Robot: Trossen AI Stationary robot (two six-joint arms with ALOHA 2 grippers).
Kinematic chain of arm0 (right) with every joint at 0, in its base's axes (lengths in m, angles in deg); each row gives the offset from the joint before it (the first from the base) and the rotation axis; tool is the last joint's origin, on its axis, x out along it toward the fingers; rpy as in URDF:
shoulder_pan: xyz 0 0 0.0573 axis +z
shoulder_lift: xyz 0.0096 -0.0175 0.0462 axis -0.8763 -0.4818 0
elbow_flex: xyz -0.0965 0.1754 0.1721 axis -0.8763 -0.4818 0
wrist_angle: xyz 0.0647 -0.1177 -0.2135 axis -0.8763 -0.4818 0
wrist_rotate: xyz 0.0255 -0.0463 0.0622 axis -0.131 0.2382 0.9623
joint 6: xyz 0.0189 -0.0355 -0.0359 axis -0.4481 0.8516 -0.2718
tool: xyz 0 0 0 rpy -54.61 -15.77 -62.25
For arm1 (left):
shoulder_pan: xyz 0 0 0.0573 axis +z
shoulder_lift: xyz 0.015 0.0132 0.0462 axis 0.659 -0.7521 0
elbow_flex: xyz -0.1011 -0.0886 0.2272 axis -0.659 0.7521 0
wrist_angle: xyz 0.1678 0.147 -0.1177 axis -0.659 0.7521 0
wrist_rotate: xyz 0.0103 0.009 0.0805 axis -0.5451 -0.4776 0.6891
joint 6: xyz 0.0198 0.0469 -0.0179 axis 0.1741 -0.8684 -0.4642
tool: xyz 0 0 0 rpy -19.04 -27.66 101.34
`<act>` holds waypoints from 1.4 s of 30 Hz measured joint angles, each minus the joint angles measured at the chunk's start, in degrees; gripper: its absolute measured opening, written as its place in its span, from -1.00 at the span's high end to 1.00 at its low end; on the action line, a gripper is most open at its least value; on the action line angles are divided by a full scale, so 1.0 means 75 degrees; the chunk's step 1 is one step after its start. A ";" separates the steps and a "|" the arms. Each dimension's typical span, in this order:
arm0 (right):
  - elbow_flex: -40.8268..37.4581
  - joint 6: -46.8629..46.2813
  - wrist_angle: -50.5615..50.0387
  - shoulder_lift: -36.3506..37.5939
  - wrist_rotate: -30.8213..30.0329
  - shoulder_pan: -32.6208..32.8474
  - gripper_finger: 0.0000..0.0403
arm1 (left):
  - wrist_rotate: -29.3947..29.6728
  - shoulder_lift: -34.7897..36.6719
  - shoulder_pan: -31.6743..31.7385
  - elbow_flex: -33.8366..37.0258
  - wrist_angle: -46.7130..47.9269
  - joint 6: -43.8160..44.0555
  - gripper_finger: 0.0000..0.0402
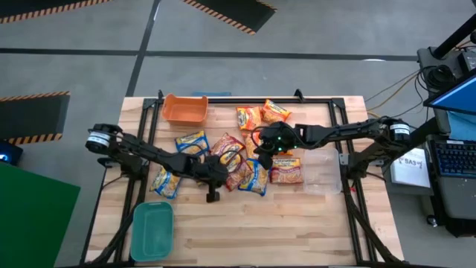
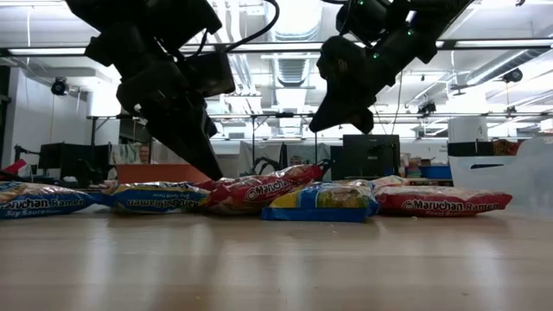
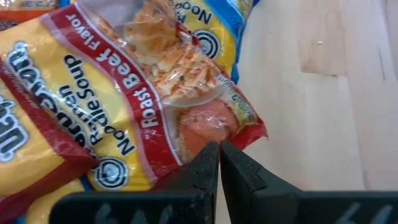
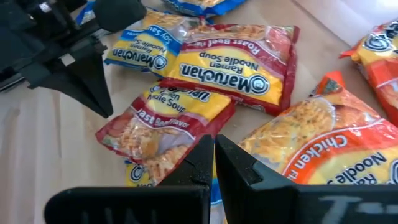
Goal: Sort Maruchan noodles
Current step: Put the red noodle pack into the transparent bin
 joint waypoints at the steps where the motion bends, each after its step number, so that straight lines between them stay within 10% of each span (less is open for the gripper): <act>1: 0.0000 -0.0047 -0.0008 0.0000 0.0000 -0.0001 0.96 | 0.0003 -0.0030 -0.0014 0.0000 -0.0031 0.0000 1.00; 14: -0.0003 -0.1153 0.0042 -0.0006 -0.0067 -0.0014 0.90 | 0.0017 -0.0244 -0.0019 0.0135 -0.0349 -0.0005 1.00; 30: 0.0023 -0.2147 0.0717 -0.0705 -0.0026 0.0165 -0.18 | 0.0245 -0.0244 -0.0011 0.0860 -0.1449 -0.0068 1.00; 42: 0.1467 -0.2209 0.0563 -0.2652 0.1314 0.0176 -0.56 | 0.0666 -0.0247 0.0001 0.1647 -0.2500 0.0422 1.00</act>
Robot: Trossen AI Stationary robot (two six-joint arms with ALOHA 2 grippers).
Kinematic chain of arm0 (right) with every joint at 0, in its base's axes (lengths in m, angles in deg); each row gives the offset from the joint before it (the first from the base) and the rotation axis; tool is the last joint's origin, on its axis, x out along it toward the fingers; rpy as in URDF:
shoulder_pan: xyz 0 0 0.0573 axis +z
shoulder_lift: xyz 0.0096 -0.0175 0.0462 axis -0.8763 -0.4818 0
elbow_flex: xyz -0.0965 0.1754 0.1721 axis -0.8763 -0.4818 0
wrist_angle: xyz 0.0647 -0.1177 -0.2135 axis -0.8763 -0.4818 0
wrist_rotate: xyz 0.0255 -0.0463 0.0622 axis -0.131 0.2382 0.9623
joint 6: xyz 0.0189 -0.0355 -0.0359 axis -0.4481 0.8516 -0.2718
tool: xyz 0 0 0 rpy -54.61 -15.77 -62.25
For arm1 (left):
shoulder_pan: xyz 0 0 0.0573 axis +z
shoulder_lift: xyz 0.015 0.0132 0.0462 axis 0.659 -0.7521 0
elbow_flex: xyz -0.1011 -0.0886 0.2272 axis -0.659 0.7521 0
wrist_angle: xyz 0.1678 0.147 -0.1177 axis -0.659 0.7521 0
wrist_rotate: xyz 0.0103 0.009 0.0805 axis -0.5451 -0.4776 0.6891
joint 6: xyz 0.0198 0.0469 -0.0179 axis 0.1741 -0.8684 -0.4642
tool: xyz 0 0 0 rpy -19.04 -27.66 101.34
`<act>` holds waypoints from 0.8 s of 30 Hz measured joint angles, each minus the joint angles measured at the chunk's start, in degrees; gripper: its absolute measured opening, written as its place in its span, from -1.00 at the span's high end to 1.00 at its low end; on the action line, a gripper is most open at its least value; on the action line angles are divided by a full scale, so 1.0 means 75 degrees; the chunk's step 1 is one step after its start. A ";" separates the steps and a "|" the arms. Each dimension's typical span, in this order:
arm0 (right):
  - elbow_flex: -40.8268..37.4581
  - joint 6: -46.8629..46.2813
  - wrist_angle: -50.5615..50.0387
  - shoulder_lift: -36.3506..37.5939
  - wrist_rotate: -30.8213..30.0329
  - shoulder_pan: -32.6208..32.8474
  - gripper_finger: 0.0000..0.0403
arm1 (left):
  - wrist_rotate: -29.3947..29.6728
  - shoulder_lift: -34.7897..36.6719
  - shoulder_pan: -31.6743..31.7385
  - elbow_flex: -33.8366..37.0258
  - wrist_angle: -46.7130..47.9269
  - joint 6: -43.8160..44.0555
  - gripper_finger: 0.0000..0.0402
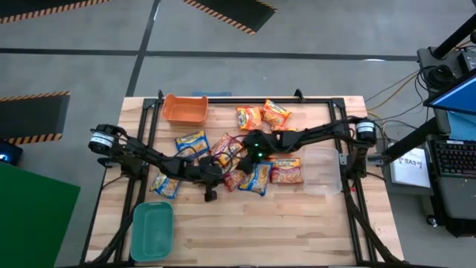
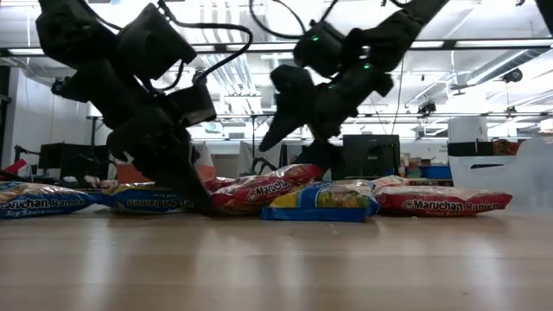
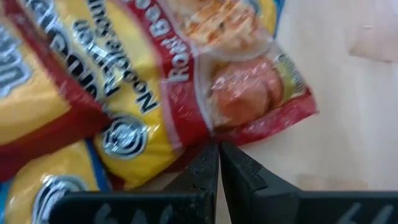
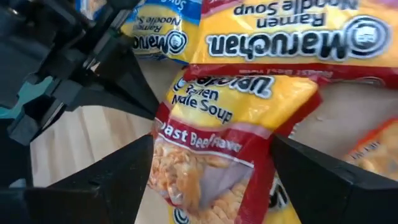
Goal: Sort Maruchan noodles
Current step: Put the red noodle pack into the transparent bin
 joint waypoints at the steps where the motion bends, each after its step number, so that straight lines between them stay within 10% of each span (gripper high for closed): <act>1: 0.0193 0.0046 -0.0196 -0.0123 0.0030 0.0000 -0.57 | 0.0029 0.0000 0.0000 0.0066 -0.0066 0.0067 1.00; 24: 0.1239 0.0139 -0.1452 -0.0700 -0.0125 -0.0032 -0.53 | 0.0395 0.0000 0.0000 0.0911 -0.1485 0.0496 1.00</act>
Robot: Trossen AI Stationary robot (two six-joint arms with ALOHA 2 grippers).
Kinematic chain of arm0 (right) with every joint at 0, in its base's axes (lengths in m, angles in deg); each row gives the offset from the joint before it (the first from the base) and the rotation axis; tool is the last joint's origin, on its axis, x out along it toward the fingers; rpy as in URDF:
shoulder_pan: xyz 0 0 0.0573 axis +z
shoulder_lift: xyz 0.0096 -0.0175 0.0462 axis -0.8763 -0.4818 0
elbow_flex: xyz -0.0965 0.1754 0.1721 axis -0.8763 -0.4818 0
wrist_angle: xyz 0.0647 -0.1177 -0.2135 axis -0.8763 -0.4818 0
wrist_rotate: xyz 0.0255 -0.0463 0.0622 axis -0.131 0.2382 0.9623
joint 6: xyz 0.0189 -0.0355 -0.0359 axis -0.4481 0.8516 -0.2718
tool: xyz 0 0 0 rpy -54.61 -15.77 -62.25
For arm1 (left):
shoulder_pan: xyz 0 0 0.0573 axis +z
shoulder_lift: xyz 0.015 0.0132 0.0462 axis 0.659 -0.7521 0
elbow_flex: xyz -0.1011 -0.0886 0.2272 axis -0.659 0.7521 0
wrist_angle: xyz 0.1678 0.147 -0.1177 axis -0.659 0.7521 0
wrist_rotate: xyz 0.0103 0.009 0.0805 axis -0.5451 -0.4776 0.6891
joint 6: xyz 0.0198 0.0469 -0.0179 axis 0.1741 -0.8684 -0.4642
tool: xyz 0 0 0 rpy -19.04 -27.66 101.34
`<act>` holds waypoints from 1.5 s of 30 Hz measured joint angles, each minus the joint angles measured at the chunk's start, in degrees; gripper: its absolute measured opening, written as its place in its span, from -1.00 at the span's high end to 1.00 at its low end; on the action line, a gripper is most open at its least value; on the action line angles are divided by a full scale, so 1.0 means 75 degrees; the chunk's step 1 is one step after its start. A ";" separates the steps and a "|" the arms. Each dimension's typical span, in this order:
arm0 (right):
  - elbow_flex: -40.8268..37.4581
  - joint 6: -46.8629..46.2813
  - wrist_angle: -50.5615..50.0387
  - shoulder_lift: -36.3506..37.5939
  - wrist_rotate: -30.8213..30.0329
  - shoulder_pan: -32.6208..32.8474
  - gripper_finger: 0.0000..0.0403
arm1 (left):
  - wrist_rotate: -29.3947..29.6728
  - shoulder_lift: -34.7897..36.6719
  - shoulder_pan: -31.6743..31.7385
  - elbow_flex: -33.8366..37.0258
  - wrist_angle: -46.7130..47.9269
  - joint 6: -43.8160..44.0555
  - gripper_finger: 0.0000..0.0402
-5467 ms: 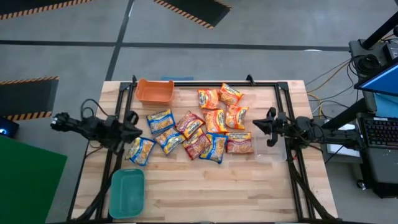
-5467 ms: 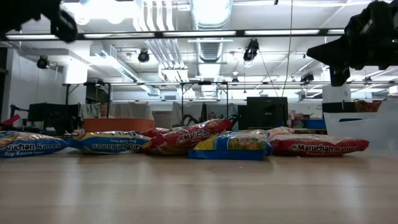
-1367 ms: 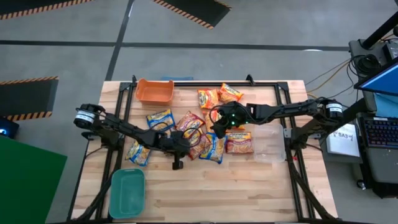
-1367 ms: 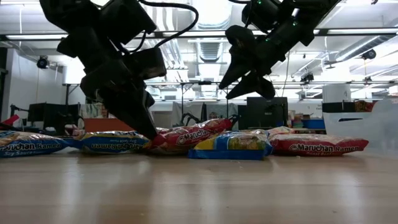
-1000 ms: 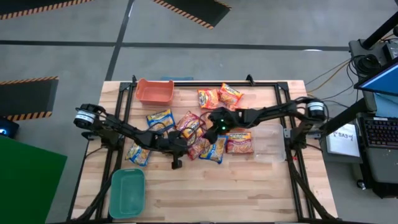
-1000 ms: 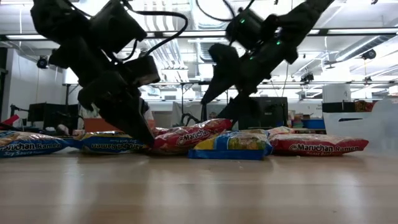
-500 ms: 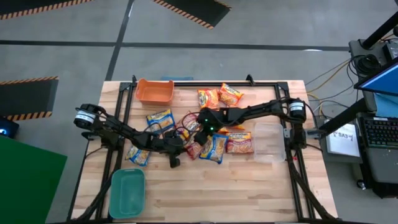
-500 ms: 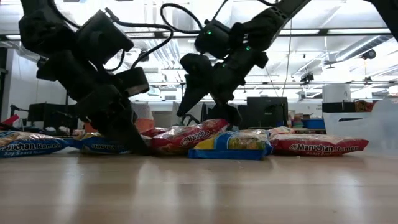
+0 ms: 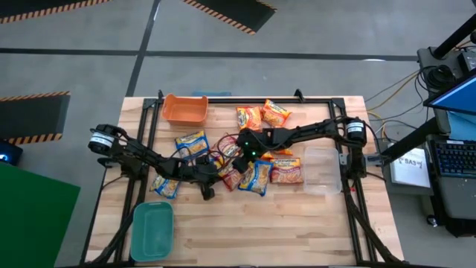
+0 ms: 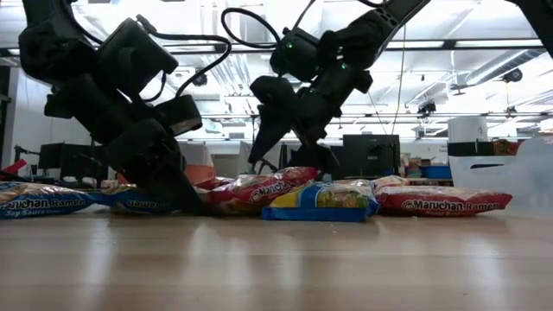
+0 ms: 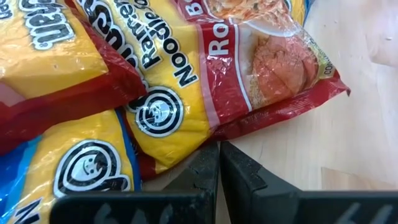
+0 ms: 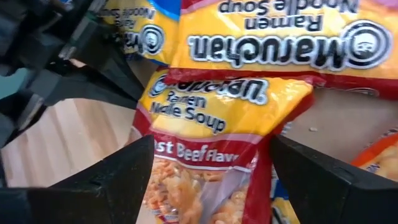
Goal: Sort Maruchan noodles
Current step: Put the red noodle pack into the transparent bin
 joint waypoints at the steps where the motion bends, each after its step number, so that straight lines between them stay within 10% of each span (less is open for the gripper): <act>1: -0.0007 0.0000 -0.0009 0.0000 -0.0054 0.0000 -0.52 | 0.0006 0.0000 0.0000 -0.0002 -0.0011 0.0000 1.00; 33: -0.0794 0.0801 0.1305 -0.0061 -0.0256 0.0064 -0.46 | 0.0198 0.0000 -0.0003 -0.0008 -0.0029 -0.0003 1.00; 45: -0.0961 0.0850 0.1695 -0.0058 -0.0254 0.0044 0.35 | 0.0379 0.0000 -0.0003 -0.0011 -0.0078 -0.0003 1.00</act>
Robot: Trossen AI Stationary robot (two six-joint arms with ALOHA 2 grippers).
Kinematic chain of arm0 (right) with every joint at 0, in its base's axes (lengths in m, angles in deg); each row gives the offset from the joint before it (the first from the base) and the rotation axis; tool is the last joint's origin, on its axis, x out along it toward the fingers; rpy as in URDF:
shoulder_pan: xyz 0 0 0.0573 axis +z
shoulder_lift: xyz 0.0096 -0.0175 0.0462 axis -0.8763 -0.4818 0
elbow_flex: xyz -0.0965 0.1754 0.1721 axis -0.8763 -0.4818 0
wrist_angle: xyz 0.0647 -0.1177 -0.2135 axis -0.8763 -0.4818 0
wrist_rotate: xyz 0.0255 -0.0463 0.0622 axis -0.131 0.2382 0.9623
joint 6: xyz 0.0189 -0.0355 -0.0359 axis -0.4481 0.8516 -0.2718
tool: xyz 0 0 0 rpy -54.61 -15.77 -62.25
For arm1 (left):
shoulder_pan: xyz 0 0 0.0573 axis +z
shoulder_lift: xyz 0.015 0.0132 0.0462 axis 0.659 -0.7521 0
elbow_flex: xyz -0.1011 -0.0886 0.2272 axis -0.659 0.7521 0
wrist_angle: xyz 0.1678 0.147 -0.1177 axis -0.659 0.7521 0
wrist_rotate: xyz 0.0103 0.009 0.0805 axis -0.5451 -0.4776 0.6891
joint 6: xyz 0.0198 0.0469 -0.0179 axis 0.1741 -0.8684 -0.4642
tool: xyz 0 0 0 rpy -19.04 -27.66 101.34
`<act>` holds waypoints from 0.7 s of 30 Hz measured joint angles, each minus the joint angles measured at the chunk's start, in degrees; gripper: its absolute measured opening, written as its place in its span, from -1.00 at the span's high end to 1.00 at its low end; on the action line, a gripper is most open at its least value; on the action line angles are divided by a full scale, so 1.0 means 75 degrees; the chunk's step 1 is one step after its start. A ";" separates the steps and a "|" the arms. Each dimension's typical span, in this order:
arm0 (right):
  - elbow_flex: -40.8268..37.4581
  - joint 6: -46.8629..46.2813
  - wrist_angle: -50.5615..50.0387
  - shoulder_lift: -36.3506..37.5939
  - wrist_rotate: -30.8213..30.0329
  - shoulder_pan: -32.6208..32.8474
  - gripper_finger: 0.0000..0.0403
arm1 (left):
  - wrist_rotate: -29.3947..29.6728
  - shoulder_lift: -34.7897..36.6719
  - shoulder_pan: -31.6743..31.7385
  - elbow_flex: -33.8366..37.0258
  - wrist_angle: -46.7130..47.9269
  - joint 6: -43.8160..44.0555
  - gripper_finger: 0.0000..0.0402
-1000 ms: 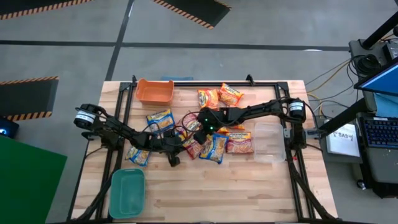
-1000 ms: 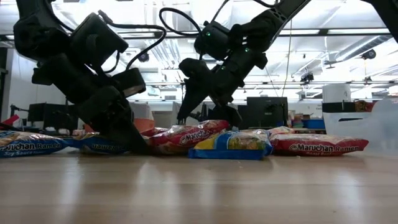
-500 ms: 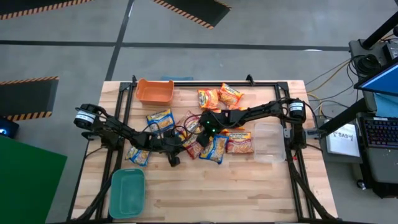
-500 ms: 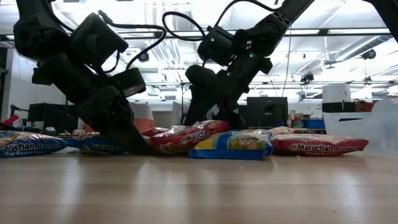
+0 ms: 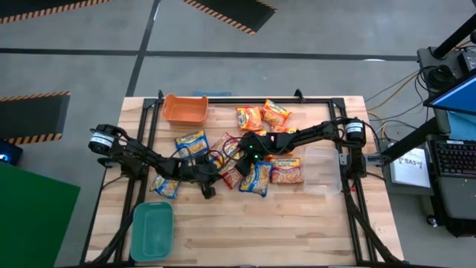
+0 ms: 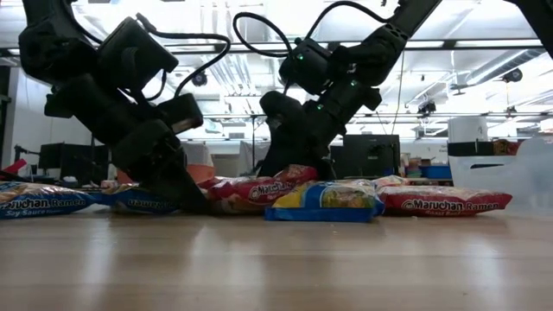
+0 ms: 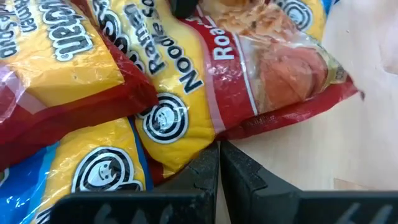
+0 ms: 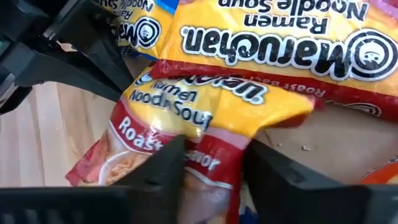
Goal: Sort Maruchan noodles
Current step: Put the red noodle pack into the transparent bin
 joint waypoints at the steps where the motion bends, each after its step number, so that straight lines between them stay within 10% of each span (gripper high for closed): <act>1: 0.0008 0.0037 -0.0004 0.0000 0.0004 0.0000 0.44 | 0.0003 0.0000 0.0000 0.0000 -0.0005 0.0000 1.00; 8: 0.0178 0.0394 -0.0086 0.0071 0.0066 0.0000 0.91 | -0.0289 0.0204 -0.0008 0.0000 0.0036 -0.0079 1.00; 21: 0.0304 0.1505 -0.1084 0.1518 0.0063 0.0000 0.93 | -0.0670 0.2807 -0.0012 -0.0003 0.1131 -0.1273 1.00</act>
